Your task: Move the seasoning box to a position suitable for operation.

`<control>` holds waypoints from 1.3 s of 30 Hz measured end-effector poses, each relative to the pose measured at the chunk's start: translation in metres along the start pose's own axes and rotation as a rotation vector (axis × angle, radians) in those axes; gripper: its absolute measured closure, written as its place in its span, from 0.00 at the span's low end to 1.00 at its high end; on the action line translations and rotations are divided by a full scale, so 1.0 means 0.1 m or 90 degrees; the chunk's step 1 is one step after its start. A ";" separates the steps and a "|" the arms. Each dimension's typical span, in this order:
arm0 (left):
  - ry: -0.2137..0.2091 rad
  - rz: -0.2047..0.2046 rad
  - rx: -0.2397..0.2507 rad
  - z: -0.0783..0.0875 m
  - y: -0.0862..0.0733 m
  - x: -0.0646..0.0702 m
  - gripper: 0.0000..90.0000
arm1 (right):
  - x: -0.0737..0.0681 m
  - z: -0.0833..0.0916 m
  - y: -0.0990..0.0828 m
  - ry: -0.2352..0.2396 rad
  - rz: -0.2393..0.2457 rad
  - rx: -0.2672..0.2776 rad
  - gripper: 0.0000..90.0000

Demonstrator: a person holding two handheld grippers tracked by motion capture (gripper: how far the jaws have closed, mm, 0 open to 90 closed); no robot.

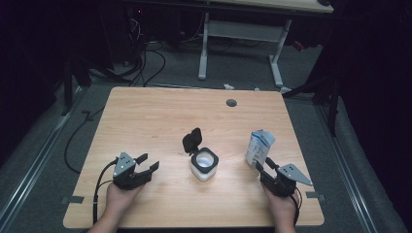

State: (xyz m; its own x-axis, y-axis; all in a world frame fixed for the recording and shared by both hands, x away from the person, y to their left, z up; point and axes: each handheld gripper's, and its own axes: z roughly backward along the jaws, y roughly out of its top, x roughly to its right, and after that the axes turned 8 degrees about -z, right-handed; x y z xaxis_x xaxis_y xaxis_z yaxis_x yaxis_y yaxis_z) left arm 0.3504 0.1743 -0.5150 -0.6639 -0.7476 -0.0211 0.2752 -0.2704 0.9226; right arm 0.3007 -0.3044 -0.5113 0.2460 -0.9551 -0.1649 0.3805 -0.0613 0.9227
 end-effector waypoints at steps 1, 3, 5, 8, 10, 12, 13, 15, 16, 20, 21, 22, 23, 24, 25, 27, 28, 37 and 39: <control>-0.001 0.001 0.000 -0.01 0.00 0.00 0.47 | 0.00 0.01 -0.01 -0.001 -0.002 -0.002 0.60; -0.003 0.003 0.002 -0.02 0.01 0.00 0.47 | 0.01 0.02 -0.01 -0.003 -0.003 -0.002 0.60; -0.005 0.005 0.001 -0.04 0.01 0.01 0.47 | 0.01 0.04 -0.02 -0.005 -0.004 -0.004 0.60; -0.007 0.009 -0.001 -0.06 0.01 0.00 0.47 | -0.01 0.10 -0.05 -0.006 -0.004 -0.010 0.59; -0.007 0.011 -0.001 -0.08 0.02 0.00 0.48 | -0.03 0.14 -0.07 -0.006 -0.003 -0.012 0.59; -0.008 0.010 -0.002 -0.10 0.03 0.01 0.48 | -0.07 0.17 -0.08 -0.005 0.003 -0.014 0.60; -0.007 0.009 -0.002 -0.11 0.03 0.02 0.48 | -0.09 0.19 -0.09 -0.005 0.006 -0.014 0.60; -0.009 0.004 -0.006 -0.13 0.04 0.03 0.48 | -0.12 0.22 -0.09 -0.004 0.010 -0.012 0.60; -0.008 0.001 -0.010 -0.14 0.04 0.03 0.48 | -0.14 0.24 -0.10 -0.005 0.012 -0.011 0.60; -0.008 0.004 -0.009 -0.16 0.05 0.04 0.48 | -0.18 0.27 -0.10 -0.002 0.016 -0.005 0.62; -0.009 0.005 -0.008 -0.17 0.05 0.04 0.48 | -0.19 0.27 -0.10 0.001 0.017 -0.006 0.62; -0.010 0.007 -0.008 -0.17 0.06 0.04 0.48 | -0.21 0.28 -0.10 0.005 0.017 -0.008 0.63; -0.010 0.007 -0.008 -0.18 0.06 0.04 0.48 | -0.22 0.28 -0.11 0.008 0.018 -0.008 0.64; -0.010 0.007 -0.010 -0.18 0.06 0.05 0.48 | -0.23 0.27 -0.11 0.009 0.021 -0.008 0.64; -0.010 0.006 -0.010 -0.18 0.06 0.05 0.49 | -0.25 0.27 -0.10 0.009 0.024 -0.009 0.64; -0.009 0.005 -0.010 -0.18 0.06 0.05 0.49 | -0.27 0.27 -0.11 0.013 0.025 -0.009 0.64; -0.008 0.005 -0.012 -0.18 0.06 0.05 0.49 | -0.29 0.27 -0.11 0.016 0.026 -0.009 0.64; 0.002 -0.003 -0.018 -0.15 0.06 0.06 0.49 | -0.48 0.18 -0.09 0.055 0.051 -0.019 0.66; -0.002 -0.003 -0.018 -0.14 0.06 0.07 0.49 | -0.52 0.12 -0.08 0.065 0.056 -0.025 0.66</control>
State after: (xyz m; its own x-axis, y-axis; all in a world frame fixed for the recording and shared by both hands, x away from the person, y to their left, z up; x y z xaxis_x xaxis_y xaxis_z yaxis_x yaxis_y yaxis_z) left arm 0.3570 0.1588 -0.5150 -0.6675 -0.7443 -0.0239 0.2913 -0.2904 0.9115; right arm 0.2739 -0.2583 -0.5059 0.3692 -0.9214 -0.1209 0.3872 0.0342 0.9214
